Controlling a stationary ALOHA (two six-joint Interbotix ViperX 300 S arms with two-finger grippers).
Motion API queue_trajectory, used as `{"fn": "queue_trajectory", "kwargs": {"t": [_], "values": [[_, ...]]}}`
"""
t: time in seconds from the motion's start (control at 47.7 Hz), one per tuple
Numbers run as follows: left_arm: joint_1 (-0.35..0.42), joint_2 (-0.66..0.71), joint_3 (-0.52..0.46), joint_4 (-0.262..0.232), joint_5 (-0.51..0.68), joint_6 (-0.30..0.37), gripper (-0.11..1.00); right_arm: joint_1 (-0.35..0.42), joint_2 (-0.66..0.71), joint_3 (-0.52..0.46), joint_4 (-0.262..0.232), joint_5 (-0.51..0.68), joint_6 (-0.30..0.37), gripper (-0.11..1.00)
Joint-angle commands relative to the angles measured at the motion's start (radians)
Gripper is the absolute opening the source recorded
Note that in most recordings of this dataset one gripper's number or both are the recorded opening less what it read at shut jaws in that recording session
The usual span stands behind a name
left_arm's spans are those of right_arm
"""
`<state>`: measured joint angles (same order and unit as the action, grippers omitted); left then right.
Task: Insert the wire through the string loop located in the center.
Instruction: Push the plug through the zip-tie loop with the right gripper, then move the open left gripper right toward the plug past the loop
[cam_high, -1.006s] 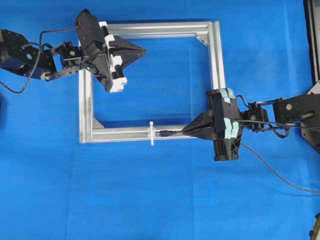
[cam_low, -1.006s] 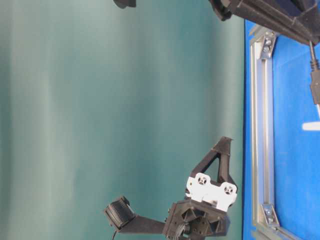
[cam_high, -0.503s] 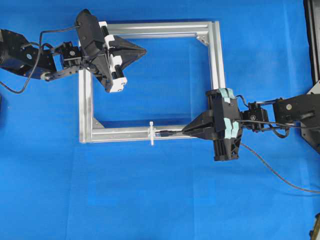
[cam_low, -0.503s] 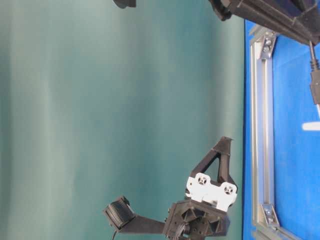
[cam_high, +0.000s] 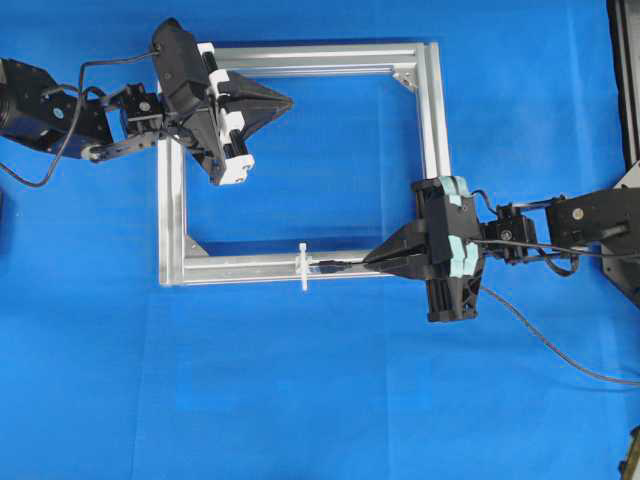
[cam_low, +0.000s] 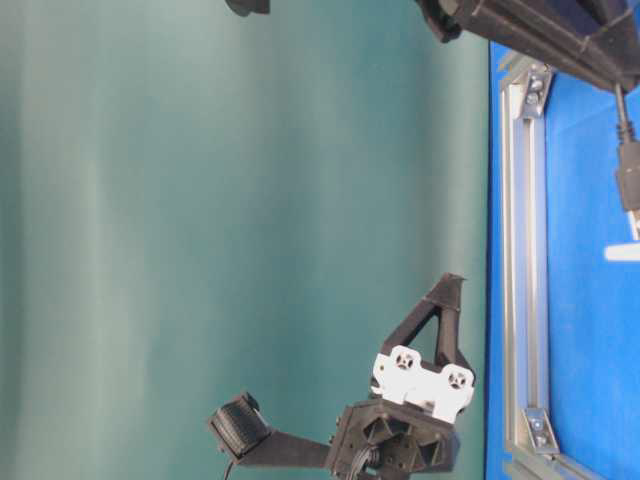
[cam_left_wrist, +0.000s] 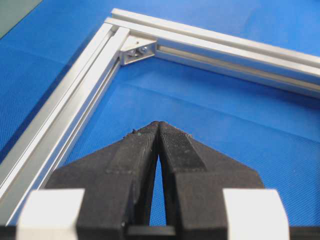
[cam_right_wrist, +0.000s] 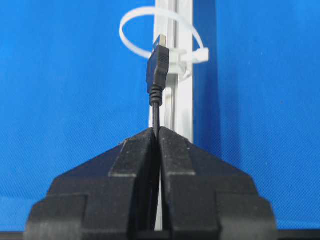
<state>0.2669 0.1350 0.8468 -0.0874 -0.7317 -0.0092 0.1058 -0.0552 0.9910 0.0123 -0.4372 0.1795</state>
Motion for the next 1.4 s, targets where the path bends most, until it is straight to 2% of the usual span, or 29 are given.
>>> {"fn": "queue_trajectory", "kwargs": {"t": [0.0, 0.712, 1.132, 1.383], "values": [[-0.002, -0.034, -0.008, 0.002, -0.005, 0.002, 0.00, -0.003, 0.002, -0.021, 0.002, -0.023, -0.002, -0.03], [-0.002, -0.034, -0.008, 0.005, -0.006, 0.002, 0.00, -0.002, 0.179, -0.218, 0.002, -0.020, -0.002, -0.03], [-0.002, -0.034, -0.008, 0.005, -0.006, 0.002, 0.00, -0.003, 0.183, -0.221, 0.002, -0.018, -0.002, -0.03], [-0.040, -0.037, 0.008, 0.005, -0.005, 0.002, 0.00, -0.002, 0.183, -0.221, 0.002, -0.018, -0.002, -0.03]]}}
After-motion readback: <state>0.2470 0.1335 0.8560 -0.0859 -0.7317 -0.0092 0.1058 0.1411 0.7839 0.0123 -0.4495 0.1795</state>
